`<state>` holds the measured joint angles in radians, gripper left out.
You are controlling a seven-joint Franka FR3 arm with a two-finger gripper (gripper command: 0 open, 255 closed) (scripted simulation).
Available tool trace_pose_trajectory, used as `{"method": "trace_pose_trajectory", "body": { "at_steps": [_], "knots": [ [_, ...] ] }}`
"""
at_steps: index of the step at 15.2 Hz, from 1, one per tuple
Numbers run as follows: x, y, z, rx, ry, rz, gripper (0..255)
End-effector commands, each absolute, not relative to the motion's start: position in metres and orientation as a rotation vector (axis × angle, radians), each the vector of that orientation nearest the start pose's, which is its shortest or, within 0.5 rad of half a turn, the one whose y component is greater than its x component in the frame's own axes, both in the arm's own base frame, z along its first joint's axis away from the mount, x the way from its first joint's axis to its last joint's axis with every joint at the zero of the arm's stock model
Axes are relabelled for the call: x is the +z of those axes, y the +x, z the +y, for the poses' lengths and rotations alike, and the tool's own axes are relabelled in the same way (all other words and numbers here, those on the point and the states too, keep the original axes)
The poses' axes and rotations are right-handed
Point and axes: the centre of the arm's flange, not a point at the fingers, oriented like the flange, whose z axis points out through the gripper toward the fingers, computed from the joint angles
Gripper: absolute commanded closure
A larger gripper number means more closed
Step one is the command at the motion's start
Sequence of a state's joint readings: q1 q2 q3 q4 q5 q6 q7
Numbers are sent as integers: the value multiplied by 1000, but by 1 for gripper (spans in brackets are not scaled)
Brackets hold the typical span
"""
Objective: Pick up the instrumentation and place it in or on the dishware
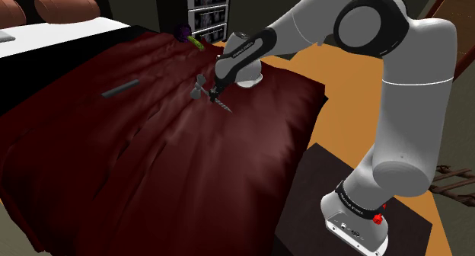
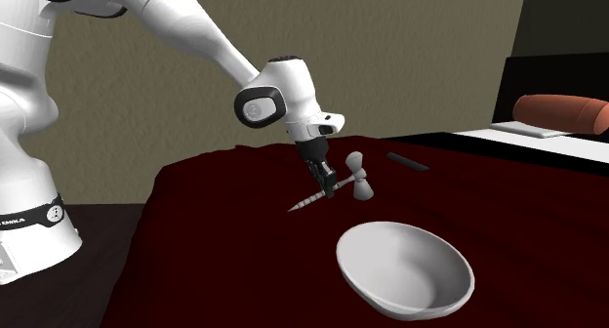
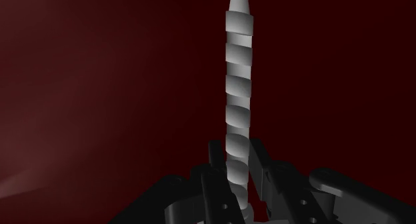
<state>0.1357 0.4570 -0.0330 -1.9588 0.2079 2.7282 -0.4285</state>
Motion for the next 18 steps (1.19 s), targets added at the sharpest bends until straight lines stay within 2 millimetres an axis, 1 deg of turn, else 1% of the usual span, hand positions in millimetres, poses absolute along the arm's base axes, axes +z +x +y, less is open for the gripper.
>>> {"method": "trace_pose_trajectory", "body": {
  "at_steps": [1,2,18],
  "knots": [
    [273,643,60,-499,-3005,-546,255],
    [272,643,60,-499,-3005,-546,255],
    [357,643,60,-499,-3005,-546,255]
  ]
}}
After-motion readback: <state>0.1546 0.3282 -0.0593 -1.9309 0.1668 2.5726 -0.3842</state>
